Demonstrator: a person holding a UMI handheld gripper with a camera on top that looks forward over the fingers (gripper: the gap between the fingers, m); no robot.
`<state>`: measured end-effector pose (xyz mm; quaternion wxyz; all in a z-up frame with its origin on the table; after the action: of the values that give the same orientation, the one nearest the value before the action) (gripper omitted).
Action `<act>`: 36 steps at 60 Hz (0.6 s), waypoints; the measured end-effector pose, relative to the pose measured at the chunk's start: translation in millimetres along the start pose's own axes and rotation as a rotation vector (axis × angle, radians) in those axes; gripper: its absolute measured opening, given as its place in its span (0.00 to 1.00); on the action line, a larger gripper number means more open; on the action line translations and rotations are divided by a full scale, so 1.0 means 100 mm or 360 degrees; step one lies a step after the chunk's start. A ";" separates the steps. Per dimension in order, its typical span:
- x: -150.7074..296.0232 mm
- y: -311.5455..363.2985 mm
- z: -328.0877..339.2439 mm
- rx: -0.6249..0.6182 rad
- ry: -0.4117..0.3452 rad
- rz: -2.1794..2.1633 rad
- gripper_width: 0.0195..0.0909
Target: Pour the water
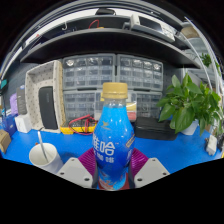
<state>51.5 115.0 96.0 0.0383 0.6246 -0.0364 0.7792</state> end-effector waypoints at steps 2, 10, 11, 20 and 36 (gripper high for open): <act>0.03 -0.02 0.07 -0.0001 -0.0013 -0.0003 0.33; 0.02 0.00 -0.03 -0.0001 -0.0028 -0.0025 0.43; 0.02 0.00 -0.03 -0.0002 -0.0023 -0.0027 0.43; -0.05 0.03 0.06 -0.0002 0.0099 -0.0016 0.73; -0.23 0.21 0.79 0.0020 0.0281 0.0020 0.86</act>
<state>131.1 85.5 90.8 0.0326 0.5533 -0.0320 0.8317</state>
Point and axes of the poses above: the point between the fingertips, and its own axes, seen from behind it with the camera up: y to the left, x up, z backward, against the way the camera looks, the point moved 9 cm from there along z, backward, against the way the camera looks, and after that the axes turned 4 degrees about -y, right-handed, at the moved point
